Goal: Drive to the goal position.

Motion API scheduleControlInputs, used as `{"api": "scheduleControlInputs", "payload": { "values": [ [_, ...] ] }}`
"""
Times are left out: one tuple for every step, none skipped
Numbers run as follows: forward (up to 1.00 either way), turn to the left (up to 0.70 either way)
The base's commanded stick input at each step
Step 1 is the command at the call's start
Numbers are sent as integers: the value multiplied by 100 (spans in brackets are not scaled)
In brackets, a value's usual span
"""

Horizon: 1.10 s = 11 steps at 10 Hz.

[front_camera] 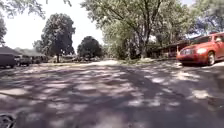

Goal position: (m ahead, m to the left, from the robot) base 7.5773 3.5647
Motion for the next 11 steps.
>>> {"api": "scheduleControlInputs", "payload": {
  "values": [
    [50, 0],
    [50, 0],
    [50, 0],
    [50, 0],
    [50, 0],
    [50, 0],
    [50, 0],
    [50, 0],
    [50, 0],
    [50, 0],
    [50, 0]
  ]
}}
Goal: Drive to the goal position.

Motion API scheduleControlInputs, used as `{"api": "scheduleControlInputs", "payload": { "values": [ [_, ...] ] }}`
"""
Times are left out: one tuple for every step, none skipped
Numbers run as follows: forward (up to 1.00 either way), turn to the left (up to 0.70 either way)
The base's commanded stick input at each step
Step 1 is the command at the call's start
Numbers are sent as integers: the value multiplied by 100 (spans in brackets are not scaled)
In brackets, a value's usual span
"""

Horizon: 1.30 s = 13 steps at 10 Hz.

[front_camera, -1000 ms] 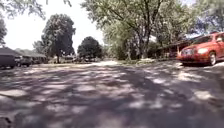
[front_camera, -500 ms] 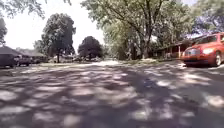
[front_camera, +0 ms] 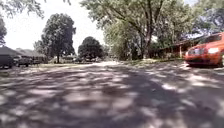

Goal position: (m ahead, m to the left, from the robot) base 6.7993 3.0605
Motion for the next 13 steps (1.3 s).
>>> {"api": "scheduleControlInputs", "payload": {
  "values": [
    [50, 0],
    [50, 0],
    [50, 0],
    [50, 0],
    [50, 0],
    [50, 0],
    [50, 0],
    [50, 0],
    [50, 0],
    [50, 0],
    [50, 0],
    [50, 0],
    [50, 0]
  ]
}}
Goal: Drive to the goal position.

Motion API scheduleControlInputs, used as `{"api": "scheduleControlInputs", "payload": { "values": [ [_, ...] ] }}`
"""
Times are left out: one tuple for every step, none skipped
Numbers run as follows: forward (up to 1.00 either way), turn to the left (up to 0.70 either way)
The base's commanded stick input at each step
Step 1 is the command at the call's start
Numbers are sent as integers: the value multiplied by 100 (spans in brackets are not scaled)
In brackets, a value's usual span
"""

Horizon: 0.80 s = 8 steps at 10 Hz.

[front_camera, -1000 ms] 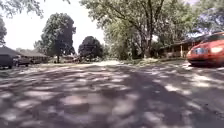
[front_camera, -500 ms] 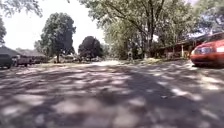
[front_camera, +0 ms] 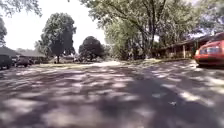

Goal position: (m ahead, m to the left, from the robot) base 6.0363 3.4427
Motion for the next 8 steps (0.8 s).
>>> {"api": "scheduleControlInputs", "payload": {
  "values": [
    [50, 0],
    [50, 0],
    [50, 0],
    [50, 0],
    [50, 0],
    [50, 0],
    [50, 0],
    [50, 0]
  ]
}}
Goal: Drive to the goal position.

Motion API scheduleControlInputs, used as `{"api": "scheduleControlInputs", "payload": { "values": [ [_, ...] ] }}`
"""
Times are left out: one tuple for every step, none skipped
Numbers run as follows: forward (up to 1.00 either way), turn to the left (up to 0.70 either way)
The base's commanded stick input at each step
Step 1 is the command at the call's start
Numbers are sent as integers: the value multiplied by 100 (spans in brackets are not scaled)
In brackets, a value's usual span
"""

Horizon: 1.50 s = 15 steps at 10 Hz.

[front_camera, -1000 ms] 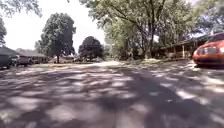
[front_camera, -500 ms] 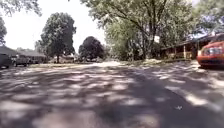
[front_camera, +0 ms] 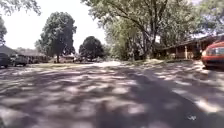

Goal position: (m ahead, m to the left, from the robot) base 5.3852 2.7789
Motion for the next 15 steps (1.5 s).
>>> {"api": "scheduleControlInputs", "payload": {
  "values": [
    [50, 0],
    [50, 0],
    [50, 0],
    [50, 0],
    [50, 0],
    [50, 0],
    [50, 0],
    [50, 0],
    [50, 0],
    [50, 0],
    [50, 0],
    [50, 0],
    [50, 0],
    [50, 0],
    [50, 0]
  ]
}}
